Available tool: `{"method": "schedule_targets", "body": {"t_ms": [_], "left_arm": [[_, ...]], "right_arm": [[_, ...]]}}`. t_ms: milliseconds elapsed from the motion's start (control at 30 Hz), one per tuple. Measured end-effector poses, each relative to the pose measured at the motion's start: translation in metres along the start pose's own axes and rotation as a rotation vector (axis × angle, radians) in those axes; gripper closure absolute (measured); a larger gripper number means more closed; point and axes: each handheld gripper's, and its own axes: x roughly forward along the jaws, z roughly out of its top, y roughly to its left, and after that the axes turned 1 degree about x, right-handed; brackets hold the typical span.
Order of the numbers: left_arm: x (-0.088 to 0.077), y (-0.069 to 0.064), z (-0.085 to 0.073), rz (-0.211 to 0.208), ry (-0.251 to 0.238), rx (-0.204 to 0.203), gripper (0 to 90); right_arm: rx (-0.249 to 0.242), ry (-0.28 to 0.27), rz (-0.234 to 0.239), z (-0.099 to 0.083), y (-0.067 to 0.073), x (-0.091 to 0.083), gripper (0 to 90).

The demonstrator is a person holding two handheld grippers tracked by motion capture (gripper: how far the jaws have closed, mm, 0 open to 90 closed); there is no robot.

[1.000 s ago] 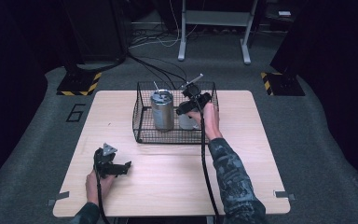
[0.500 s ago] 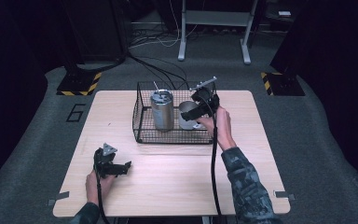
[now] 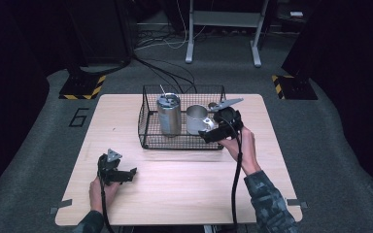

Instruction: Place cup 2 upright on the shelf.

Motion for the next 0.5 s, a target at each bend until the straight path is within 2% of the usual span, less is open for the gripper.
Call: {"method": "schedule_targets", "body": {"t_ms": [33, 67, 100, 200, 233, 367, 433, 500], "left_arm": [[0.000, 0.000, 0.000, 0.002, -0.003, -0.002, 2.6], [0.000, 0.000, 0.000, 0.002, -0.003, -0.002, 2.6], [0.000, 0.000, 0.000, 0.003, -0.002, -0.002, 2.7], [0.000, 0.000, 0.000, 0.003, -0.003, -0.002, 2.7], [0.000, 0.000, 0.000, 0.003, -0.003, -0.002, 2.7], [0.000, 0.000, 0.000, 0.005, 0.000, 0.001, 2.7], [0.000, 0.000, 0.000, 0.005, -0.001, 0.001, 2.7], [0.000, 0.000, 0.000, 0.005, -0.001, 0.002, 2.7]], "right_arm": [[0.001, -0.008, 0.001, -0.008, 0.001, -0.005, 2.1], [0.001, -0.008, 0.001, -0.008, 0.001, -0.005, 2.1], [0.008, -0.011, -0.003, -0.018, 0.002, -0.010, 2.1], [0.001, -0.017, -0.006, -0.026, 0.002, -0.013, 2.0], [0.017, -0.015, -0.008, -0.031, 0.004, -0.015, 2.1], [0.023, -0.012, -0.007, -0.052, 0.004, -0.021, 1.9], [0.036, -0.016, -0.018, -0.070, 0.005, -0.025, 2.2], [0.042, -0.015, -0.015, -0.075, 0.005, -0.026, 2.2]]}}
